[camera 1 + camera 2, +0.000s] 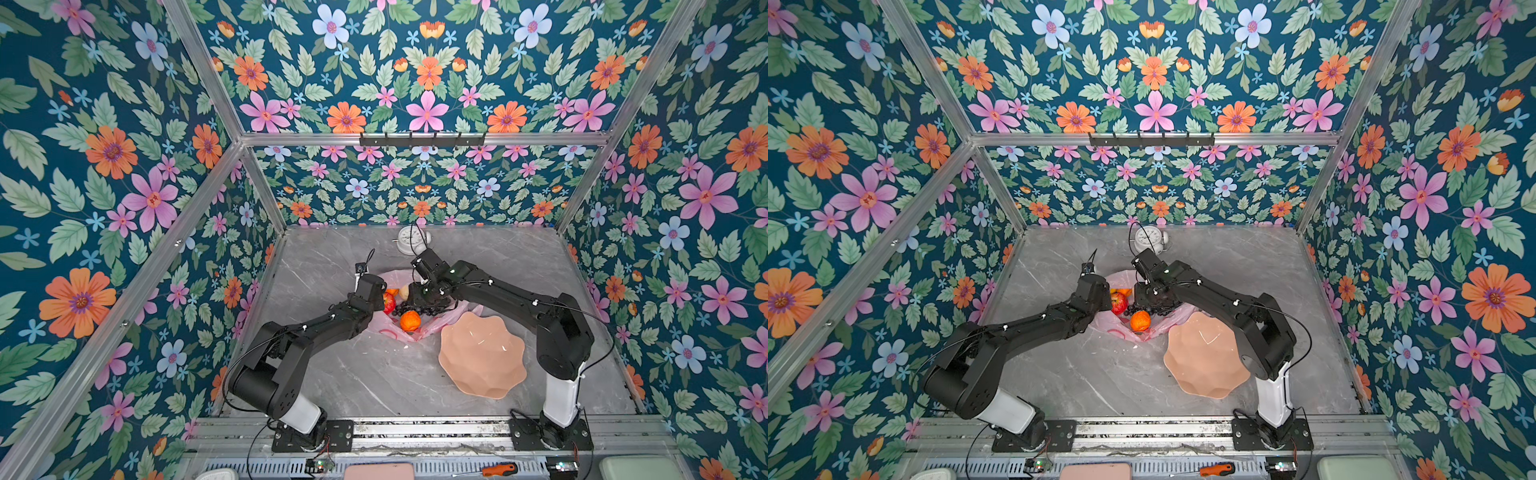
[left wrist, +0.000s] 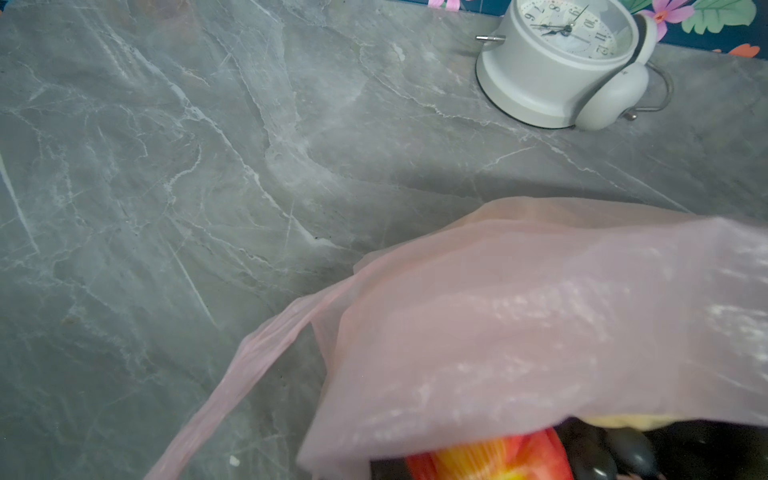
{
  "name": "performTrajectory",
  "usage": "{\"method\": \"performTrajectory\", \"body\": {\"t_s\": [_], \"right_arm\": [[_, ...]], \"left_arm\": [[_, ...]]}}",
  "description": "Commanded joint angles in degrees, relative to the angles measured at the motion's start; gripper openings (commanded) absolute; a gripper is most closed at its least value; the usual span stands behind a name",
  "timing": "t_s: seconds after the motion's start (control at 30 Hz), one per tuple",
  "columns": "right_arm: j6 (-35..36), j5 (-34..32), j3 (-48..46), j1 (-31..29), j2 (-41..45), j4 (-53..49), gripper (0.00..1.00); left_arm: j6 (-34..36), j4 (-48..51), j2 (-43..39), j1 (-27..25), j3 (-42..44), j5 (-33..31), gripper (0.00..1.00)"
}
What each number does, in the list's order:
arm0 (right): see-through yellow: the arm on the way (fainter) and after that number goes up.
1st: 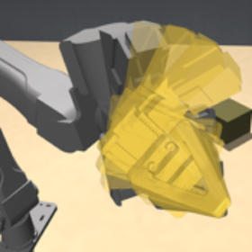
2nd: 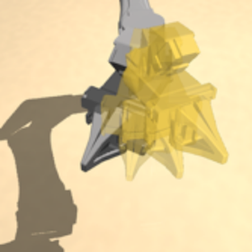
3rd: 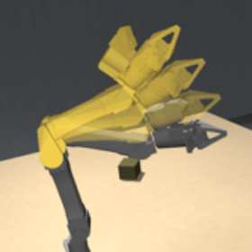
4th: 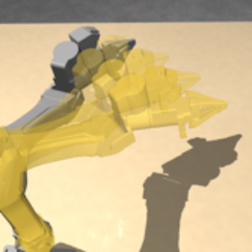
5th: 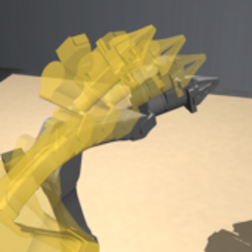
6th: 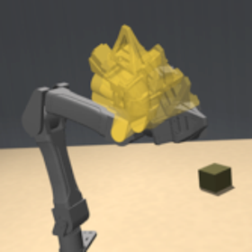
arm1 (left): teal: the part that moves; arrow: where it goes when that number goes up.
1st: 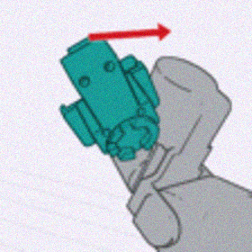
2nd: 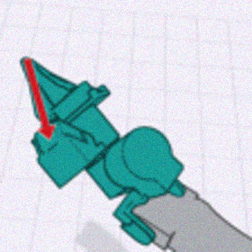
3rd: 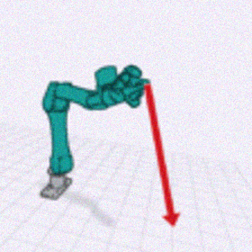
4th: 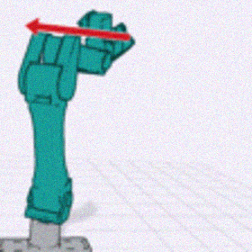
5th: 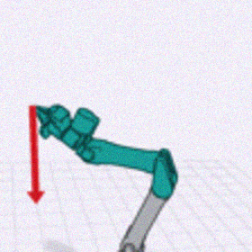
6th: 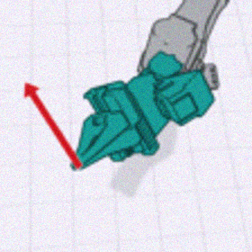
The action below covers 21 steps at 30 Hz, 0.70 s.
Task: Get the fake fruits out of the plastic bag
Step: 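Lower the right gripper into the bag and grasp the orange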
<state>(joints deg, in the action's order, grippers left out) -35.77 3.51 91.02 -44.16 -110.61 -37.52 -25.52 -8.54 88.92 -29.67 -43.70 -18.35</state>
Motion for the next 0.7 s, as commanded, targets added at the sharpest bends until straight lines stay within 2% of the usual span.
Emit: {"method": "performTrajectory", "body": {"t_s": [0.0, 0.3, 0.4, 0.67], "right_arm": [[-2.03, 1.07, 0.89, -0.65, -1.57, -2.47, 0.62], [-2.99, 0.93, 2.97, -1.79, -5.83, -4.17, 0.64], [-3.14, 0.85, 4.01, -2.91, -6.87, -4.49, 0.68], [-3.16, -0.6, 5.39, -3.47, -10.33, -6.3, 0.69]], "left_arm": [[-0.5, -1.21, -0.31, 0.05, 0.21, -1.02, 0.02], [-0.67, -1.22, -0.85, 0.05, 0.37, -1.07, 0.02], [-0.75, -1.22, -0.88, 0.07, 0.38, -0.78, 0.02], [-0.68, -1.09, -1.57, 0.05, 0.64, -0.76, 0.03]]}}
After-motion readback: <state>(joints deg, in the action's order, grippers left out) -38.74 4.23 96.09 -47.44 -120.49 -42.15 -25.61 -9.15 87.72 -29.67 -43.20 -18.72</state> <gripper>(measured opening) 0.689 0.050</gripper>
